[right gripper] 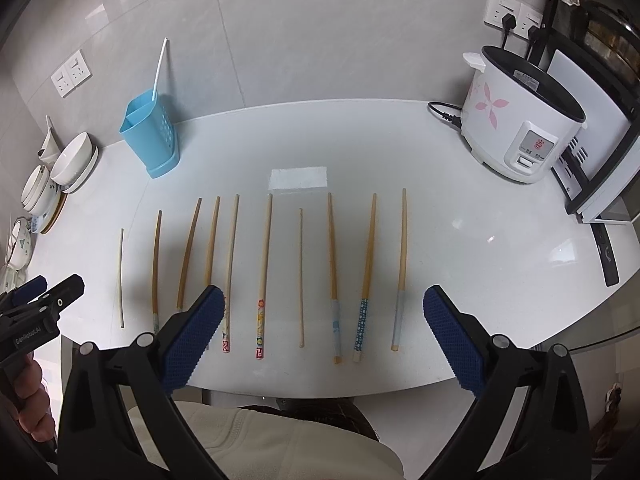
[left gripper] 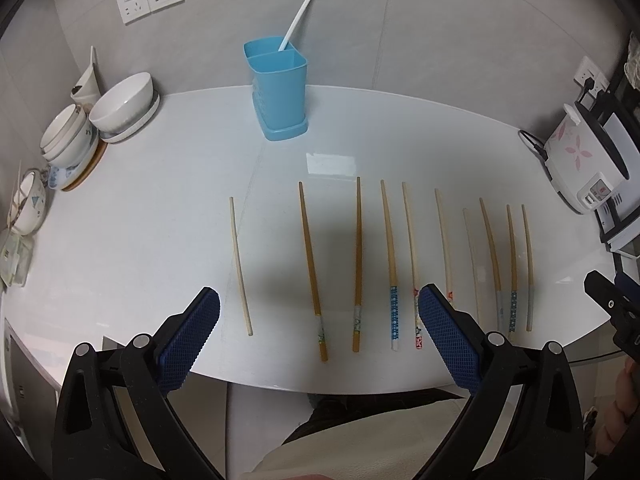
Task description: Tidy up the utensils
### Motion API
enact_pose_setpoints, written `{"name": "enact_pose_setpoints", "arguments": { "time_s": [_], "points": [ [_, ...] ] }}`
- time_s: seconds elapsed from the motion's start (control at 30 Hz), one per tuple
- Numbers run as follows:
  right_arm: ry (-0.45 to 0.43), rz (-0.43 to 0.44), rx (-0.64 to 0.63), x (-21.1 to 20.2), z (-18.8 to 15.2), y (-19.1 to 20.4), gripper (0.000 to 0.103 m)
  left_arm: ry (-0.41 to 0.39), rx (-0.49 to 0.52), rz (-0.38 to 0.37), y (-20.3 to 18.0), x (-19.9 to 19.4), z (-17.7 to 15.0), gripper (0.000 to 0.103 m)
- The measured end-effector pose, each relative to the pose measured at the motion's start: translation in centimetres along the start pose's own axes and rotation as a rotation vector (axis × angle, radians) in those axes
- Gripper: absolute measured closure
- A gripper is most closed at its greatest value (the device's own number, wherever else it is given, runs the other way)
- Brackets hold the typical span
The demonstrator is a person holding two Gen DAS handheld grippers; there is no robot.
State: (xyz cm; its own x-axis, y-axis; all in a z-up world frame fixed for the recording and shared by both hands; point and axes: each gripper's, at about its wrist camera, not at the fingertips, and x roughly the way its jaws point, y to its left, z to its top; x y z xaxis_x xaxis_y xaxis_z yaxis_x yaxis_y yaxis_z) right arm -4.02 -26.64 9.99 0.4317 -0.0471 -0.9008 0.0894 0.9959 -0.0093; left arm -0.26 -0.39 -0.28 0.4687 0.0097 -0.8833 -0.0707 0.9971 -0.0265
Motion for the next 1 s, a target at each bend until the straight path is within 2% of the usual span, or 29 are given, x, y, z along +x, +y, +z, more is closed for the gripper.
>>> {"name": "enact_pose_setpoints", "arguments": {
  "time_s": [0.27,0.33,1.0],
  "points": [
    [0.008,-0.001,0.004,0.0,-0.1,-0.5,0.007,-0.014,0.007,-0.003,0.3,-0.4,-0.6,0.006],
    [0.009,-0.001,0.004,0.0,-0.1,-0.5,0.007,-0.012,0.007,0.001,-0.4,-0.5,0.2,0.006],
    [0.016,-0.004,0.003,-0.1,0.1,-0.7,0.007,-0.024,0.014,0.002,-0.6,-0.9,0.4,0.006]
  ]
}}
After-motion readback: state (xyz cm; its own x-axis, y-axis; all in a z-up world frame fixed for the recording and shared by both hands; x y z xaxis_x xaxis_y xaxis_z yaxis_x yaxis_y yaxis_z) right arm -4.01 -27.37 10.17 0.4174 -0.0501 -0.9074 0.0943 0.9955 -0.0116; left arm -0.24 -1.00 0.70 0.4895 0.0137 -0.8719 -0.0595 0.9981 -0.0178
